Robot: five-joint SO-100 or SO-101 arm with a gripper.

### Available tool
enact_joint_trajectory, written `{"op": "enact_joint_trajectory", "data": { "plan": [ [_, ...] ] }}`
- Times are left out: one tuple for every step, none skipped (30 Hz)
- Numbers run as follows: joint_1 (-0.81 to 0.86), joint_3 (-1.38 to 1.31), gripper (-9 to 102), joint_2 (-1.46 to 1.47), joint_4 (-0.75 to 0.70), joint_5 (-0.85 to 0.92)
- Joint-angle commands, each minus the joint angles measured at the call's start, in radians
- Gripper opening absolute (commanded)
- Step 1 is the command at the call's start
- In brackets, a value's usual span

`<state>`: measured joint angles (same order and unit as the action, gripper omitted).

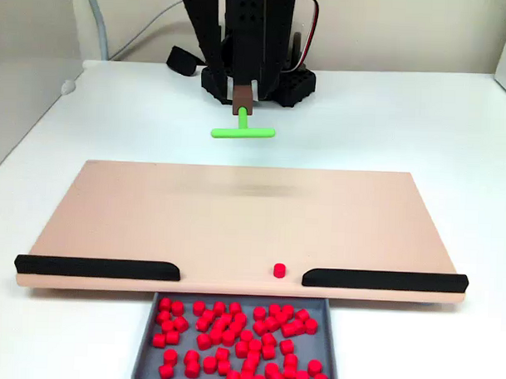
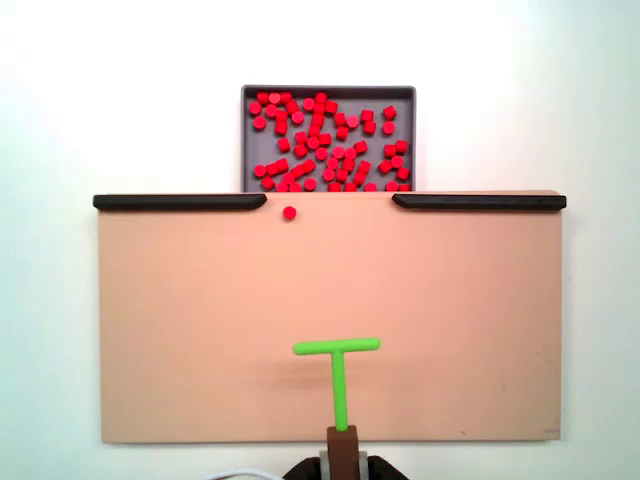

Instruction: Push granules from bottom to the grey container

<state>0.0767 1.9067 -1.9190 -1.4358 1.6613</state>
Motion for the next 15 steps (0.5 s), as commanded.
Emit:
{"op": "enact_joint_trajectory", "data": {
  "plan": [
    [-0.021,-0.020,0,-0.028,0.003,-0.018],
    [-0.021,-0.020,0,-0.028,0.003,-0.018],
    [-0.021,-0.020,0,-0.028,0.003,-0.020],
    [-0.021,-0.020,0,-0.029,0.003,-0.020],
    [-0.021,-0.020,0,-0.029,0.003,-0.020],
    [-0.021,-0.020,0,-0.029,0.003,-0.020],
    [-0.023,-0.020,0,-0.029,0.003,-0.020],
    [-0.023,-0.020,0,-0.029,0.003,-0.020],
    [-0.023,-0.020,0,-0.029,0.003,-0.020],
    [-0.023,-0.020,0,-0.029,0.003,-0.020],
    [-0.023,-0.020,0,-0.029,0.003,-0.020],
    [-0.023,-0.020,0,-0.029,0.003,-0.020],
    [-0.023,-0.020,0,-0.031,0.003,-0.020],
    [-0.023,-0.020,0,-0.032,0.003,-0.020],
    [-0.023,-0.020,0,-0.034,0.003,-0.020]
  ]
}}
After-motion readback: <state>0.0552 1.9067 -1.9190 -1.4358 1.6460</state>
